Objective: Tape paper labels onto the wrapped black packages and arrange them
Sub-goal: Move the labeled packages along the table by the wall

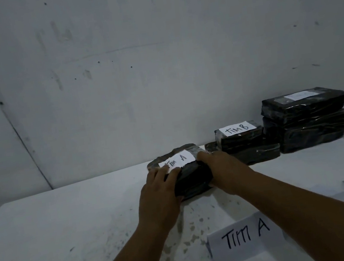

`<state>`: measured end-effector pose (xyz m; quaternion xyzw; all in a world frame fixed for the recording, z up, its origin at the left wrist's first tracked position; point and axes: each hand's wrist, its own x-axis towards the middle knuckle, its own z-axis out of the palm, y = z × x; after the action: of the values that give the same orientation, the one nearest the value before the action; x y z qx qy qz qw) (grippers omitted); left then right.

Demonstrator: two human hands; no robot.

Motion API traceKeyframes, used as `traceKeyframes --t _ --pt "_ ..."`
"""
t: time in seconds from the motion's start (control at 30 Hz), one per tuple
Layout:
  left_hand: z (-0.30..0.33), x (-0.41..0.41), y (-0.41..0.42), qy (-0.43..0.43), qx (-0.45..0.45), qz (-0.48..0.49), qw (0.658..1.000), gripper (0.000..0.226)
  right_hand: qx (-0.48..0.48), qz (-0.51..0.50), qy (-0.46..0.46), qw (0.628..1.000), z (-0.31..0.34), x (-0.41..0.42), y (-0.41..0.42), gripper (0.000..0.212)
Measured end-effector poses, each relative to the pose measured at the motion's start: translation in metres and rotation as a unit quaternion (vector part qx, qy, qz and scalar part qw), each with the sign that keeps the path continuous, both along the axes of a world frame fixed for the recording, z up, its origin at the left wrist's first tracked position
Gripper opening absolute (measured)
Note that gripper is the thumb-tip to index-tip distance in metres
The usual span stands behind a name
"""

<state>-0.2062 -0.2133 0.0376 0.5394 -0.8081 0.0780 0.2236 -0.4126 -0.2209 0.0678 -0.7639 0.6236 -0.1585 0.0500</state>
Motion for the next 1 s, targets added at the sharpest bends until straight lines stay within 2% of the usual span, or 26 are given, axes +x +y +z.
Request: traceKeyframes --t 0.63,0.7,0.77,0.87,0.93,1.0 --pt "-0.002 0.010 -0.072 -0.024 -0.003 0.019 1.000 0.066 -0.004 -0.038 0.057 0.998 0.007 0.020 -0.056 0.063" --pt "0.002 0.012 -0.074 -0.042 0.011 0.016 0.999 0.071 0.001 -0.036 0.060 0.998 0.008 0.020 -0.058 0.066" --pt "0.009 0.015 -0.070 -0.053 0.036 0.023 0.998 0.083 0.015 -0.033 0.063 0.997 0.013 0.019 -0.055 0.078" --pt "0.018 0.019 -0.043 0.022 0.054 0.017 0.998 0.088 0.026 -0.034 0.030 0.999 0.027 0.018 -0.035 0.098" --pt "0.023 0.021 -0.012 0.128 0.050 -0.002 0.991 0.076 0.008 -0.039 -0.018 0.999 0.038 0.019 -0.008 0.089" --pt "0.024 0.022 0.025 0.226 0.097 0.006 0.969 0.059 -0.030 -0.042 -0.056 0.997 0.046 0.019 0.029 0.071"
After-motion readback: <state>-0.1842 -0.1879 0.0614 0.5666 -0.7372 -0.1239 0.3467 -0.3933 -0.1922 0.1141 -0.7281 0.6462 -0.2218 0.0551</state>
